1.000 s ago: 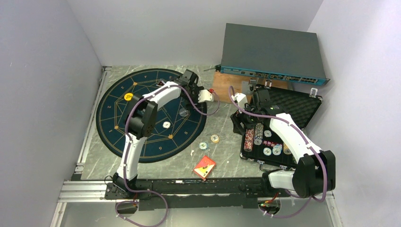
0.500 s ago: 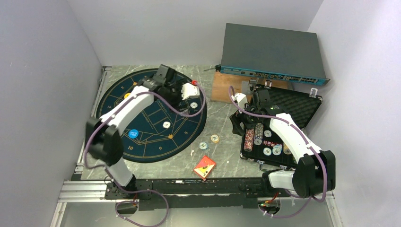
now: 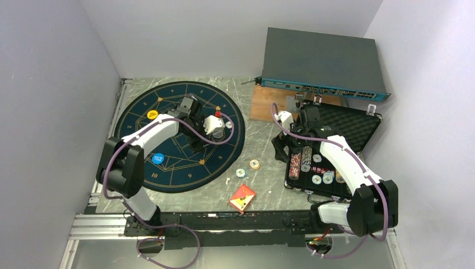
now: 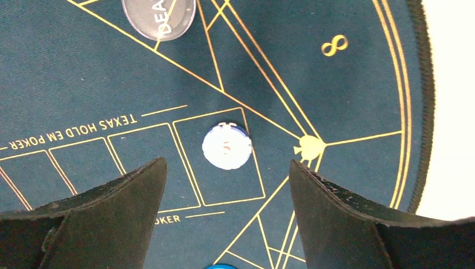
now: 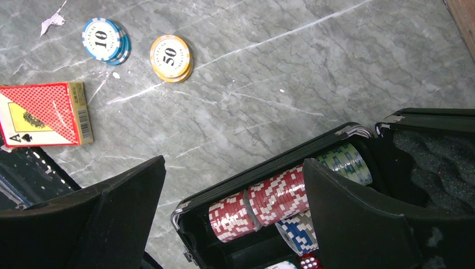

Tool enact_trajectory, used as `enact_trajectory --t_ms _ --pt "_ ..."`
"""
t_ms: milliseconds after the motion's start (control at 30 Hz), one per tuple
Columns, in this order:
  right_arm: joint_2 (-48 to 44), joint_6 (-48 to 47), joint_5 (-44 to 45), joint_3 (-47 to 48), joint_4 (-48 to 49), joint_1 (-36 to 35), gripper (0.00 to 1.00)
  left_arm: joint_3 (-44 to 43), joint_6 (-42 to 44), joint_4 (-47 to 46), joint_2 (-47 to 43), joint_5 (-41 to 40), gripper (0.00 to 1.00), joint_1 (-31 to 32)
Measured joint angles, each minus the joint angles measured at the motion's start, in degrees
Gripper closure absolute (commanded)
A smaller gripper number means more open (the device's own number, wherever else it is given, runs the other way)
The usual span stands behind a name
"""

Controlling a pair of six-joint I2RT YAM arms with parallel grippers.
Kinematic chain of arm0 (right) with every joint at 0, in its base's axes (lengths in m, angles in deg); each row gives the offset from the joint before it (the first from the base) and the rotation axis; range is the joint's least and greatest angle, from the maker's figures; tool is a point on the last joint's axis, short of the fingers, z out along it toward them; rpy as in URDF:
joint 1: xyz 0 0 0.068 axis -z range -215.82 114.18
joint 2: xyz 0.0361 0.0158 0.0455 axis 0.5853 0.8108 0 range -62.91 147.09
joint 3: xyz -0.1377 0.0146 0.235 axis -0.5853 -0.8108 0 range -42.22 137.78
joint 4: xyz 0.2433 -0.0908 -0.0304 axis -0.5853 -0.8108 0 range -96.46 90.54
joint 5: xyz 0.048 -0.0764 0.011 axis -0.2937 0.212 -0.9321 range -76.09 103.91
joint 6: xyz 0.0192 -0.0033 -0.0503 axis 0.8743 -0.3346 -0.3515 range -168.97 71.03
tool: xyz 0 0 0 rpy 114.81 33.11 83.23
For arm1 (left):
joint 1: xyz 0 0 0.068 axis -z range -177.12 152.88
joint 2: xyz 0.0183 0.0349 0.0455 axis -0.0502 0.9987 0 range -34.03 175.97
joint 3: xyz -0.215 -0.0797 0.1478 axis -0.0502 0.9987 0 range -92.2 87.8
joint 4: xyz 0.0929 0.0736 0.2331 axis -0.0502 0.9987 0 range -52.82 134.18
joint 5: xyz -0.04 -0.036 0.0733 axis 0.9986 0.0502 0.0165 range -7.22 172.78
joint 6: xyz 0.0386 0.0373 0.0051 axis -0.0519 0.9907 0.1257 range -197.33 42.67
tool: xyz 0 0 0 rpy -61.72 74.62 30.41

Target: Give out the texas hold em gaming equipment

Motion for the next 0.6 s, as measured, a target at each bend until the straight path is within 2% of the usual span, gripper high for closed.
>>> enact_trajectory --t_ms 433,600 --pt "0.02 -0.02 0.00 -0.11 -0.02 0.00 0.01 0.35 -1.01 -5.05 7.93 -4.55 0.23 0.00" --pt "0.13 -0.09 0.00 -0.11 -0.04 0.00 0.00 1.09 -0.87 -5.92 9.16 -5.31 0.37 0.00"
